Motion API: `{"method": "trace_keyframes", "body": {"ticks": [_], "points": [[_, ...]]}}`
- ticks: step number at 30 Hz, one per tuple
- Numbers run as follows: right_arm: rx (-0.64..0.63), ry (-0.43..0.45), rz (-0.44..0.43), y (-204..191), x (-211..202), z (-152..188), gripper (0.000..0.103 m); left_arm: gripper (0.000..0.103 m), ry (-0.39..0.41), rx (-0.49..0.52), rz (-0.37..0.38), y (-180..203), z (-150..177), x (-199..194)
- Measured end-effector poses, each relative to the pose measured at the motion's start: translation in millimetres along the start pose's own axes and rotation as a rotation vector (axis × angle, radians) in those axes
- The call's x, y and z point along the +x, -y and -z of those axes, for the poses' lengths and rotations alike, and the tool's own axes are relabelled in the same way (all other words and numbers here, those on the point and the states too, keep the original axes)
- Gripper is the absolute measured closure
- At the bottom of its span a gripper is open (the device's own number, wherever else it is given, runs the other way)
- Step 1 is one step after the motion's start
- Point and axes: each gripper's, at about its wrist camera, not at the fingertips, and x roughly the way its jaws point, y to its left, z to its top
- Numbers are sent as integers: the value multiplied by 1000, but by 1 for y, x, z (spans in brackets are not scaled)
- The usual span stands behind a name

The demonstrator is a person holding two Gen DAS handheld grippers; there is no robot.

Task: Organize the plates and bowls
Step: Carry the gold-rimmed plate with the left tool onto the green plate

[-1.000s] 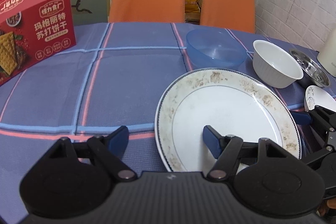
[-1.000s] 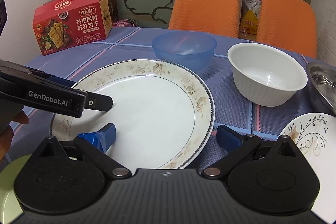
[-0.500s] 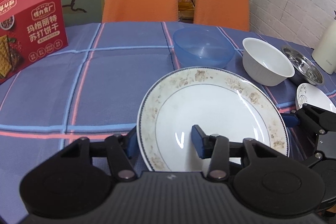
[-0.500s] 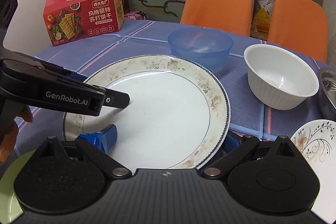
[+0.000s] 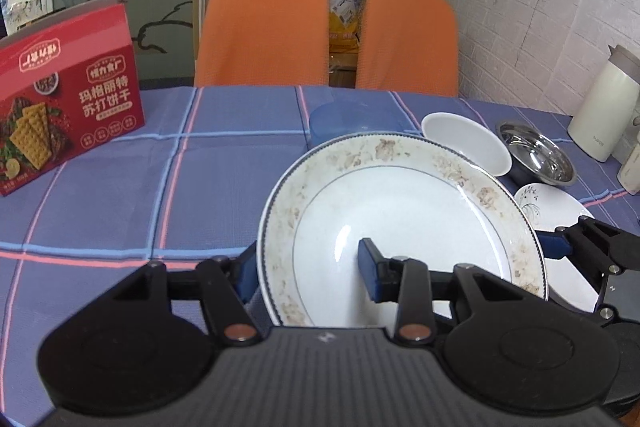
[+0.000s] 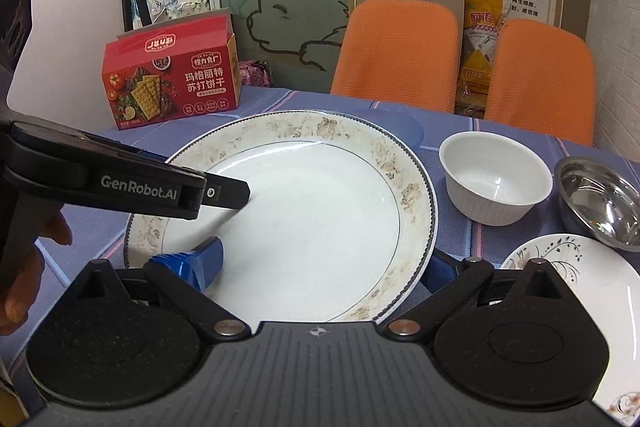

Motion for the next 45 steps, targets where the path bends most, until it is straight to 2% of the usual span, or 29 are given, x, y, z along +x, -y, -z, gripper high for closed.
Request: {"method": "trace_keyframes", "body": {"ticks": [8, 15, 22, 28, 32, 35, 37, 38, 39, 41, 45], "points": [[12, 25, -2, -24, -46, 23, 15, 66, 48, -6, 10, 12, 29, -52], [68, 10, -15, -40, -71, 59, 14, 66, 46, 7, 5, 22, 70, -82], [112, -36, -19, -48, -75, 91, 14, 66, -2, 21, -5, 27, 104, -82], [80, -29, -17, -54, -71, 94, 14, 65, -39, -8, -11, 18, 118, -74], [78, -28, -29, -52, -67, 95, 15, 64, -43, -38, 12, 10, 119, -71], [91, -29, -43, -49, -69, 96, 17, 53, -47, -54, 38, 7, 117, -71], [110, -13, -49, -46, -74, 97, 16, 30, -32, -76, 58, 3, 116, -74], [112, -5, -30, -45, -75, 97, 16, 25, -11, -80, 58, 1, 116, -78], [120, -9, -5, -44, -76, 96, 15, 25, 20, -76, 49, 1, 114, -84], [125, 8, -8, -40, -77, 95, 15, 24, 63, -59, 52, 1, 109, -94], [136, 56, -11, -38, -87, 91, 15, 20, 99, -56, 52, 4, 100, -104]]}}
